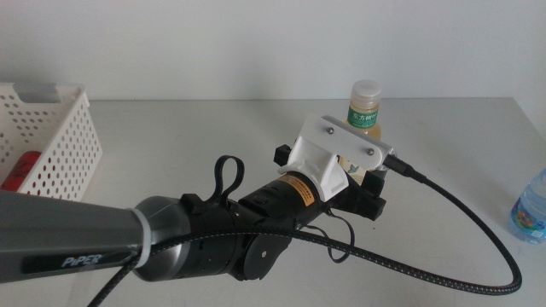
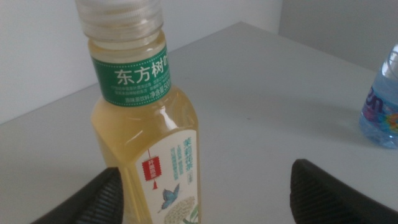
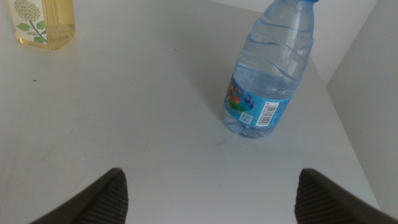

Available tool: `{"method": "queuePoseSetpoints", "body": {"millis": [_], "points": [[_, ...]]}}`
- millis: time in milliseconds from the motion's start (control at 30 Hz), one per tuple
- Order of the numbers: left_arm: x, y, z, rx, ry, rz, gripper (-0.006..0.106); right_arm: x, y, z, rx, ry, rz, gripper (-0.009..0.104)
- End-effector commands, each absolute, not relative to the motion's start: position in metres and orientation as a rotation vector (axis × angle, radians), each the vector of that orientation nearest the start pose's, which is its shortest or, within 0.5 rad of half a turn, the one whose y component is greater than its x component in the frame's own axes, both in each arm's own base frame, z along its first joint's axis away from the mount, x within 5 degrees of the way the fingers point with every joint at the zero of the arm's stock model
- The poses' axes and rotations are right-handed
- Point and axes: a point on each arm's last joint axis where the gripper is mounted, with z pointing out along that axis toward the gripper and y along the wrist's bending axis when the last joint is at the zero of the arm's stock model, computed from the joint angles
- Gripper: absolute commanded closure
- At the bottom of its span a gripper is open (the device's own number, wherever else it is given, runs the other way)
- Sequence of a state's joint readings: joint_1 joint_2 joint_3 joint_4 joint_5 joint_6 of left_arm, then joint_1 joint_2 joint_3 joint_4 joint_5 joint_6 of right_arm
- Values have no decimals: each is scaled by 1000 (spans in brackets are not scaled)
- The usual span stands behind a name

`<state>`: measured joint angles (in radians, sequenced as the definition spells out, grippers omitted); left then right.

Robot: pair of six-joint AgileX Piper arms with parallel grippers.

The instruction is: Use arms to grab the bottles and put them into the dustbin to the left of the table.

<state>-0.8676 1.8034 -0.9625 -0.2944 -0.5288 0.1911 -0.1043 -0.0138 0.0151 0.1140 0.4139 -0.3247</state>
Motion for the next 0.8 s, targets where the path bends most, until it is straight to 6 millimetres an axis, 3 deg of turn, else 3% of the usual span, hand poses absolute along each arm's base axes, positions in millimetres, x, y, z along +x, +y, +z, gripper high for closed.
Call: {"method": "queuePoseSetpoints", "body": {"millis": [0,767], "points": [[267,-291,239,504,1567,-570,11,51,-2,178,-138,1821,-206,10],[306,-310,222,429,1573,-556,11,51,-2,178,-138,1821,-206,10]]}}
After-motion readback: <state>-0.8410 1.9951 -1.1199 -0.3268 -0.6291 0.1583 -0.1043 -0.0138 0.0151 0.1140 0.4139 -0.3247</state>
